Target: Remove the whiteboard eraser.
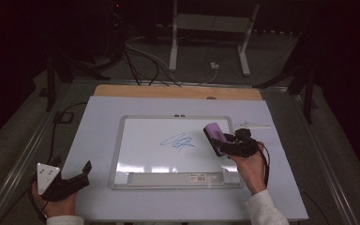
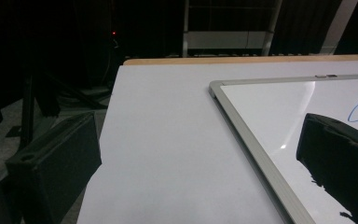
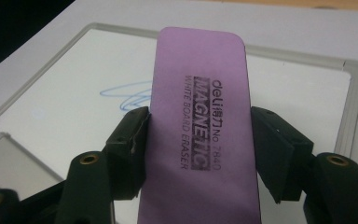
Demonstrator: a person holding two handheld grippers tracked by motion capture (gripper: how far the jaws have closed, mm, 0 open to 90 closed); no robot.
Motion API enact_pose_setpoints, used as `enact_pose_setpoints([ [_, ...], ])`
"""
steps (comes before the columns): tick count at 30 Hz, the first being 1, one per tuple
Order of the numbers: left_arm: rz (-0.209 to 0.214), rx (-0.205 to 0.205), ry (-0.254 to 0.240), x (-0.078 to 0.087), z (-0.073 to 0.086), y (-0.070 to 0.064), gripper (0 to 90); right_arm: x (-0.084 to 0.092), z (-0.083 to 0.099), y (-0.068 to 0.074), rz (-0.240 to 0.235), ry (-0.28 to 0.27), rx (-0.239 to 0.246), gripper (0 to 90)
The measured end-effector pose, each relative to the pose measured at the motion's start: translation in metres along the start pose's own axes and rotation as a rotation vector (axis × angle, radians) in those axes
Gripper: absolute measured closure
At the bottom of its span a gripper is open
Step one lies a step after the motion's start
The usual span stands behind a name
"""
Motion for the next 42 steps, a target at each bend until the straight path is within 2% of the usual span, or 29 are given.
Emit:
enact_pose_setpoints([
  [11,-0.004,0.001,0.000,0.000,0.000,0.001,0.5,-0.012,-0.018,0.004,0.002,-0.008,0.004,40.5],
  [27,-0.009,0.012,-0.004,0.001,0.001,0.003,0.6,-0.040,-0.021,0.007,0.024,0.017,0.028,40.5],
  [42,-0.008,0.012,0.000,0.001,0.001,0.003,0.5,-0.058,-0.023,0.004,0.045,0.023,0.019,40.5],
])
Point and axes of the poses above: each handheld gripper's, and its own axes: x roughly backward along the jaws, z roughly out of its underside, y roughly to its left, the point moved 7 cm from there along -x, roughly forward along the jaws, and after that the axes turned 7 degrees about -x, right-handed, at the moved point
